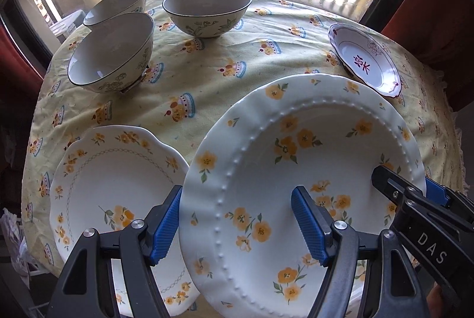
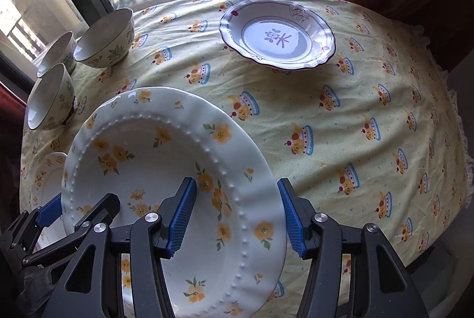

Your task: Organize plates and bowls

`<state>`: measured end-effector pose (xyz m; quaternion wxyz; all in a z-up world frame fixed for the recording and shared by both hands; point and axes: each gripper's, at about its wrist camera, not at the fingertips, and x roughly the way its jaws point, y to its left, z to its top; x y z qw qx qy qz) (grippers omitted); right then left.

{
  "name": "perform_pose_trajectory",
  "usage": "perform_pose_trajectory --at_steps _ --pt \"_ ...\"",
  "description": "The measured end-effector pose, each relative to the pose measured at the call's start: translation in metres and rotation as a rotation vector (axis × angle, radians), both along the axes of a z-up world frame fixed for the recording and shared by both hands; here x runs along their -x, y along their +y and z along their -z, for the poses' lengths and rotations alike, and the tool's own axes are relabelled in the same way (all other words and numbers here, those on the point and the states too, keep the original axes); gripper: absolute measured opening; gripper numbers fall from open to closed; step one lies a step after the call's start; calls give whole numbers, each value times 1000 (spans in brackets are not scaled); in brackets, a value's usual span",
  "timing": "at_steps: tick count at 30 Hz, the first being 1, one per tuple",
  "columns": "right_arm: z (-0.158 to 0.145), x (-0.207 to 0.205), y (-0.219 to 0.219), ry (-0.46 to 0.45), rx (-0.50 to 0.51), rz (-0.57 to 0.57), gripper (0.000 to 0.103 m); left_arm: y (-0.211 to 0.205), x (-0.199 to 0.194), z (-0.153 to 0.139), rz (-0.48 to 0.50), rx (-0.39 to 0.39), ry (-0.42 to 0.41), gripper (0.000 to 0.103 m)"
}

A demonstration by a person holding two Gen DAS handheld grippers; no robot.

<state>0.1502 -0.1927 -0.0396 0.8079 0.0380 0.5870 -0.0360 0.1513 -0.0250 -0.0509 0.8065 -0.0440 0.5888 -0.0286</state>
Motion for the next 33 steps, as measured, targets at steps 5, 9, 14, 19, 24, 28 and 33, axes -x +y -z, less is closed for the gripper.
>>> perform_pose_trajectory --at_steps 5,9,14,19,24,28,33 --pt "-9 3 23 -17 11 -7 59 25 5 -5 -11 14 -14 73" --pt "-14 7 41 -24 18 -9 59 42 9 -7 -20 25 -20 73" --pt "-14 12 65 -22 27 -18 59 66 16 -5 -36 37 -17 73" --pt "-11 16 89 -15 29 -31 59 89 22 1 -54 39 -1 73" --pt "-4 18 114 -3 29 -58 59 112 29 10 -75 49 24 73" --pt "2 19 134 14 43 -84 59 127 33 19 -96 57 44 73" --pt "12 16 150 36 49 -104 59 139 34 31 -102 63 69 74"
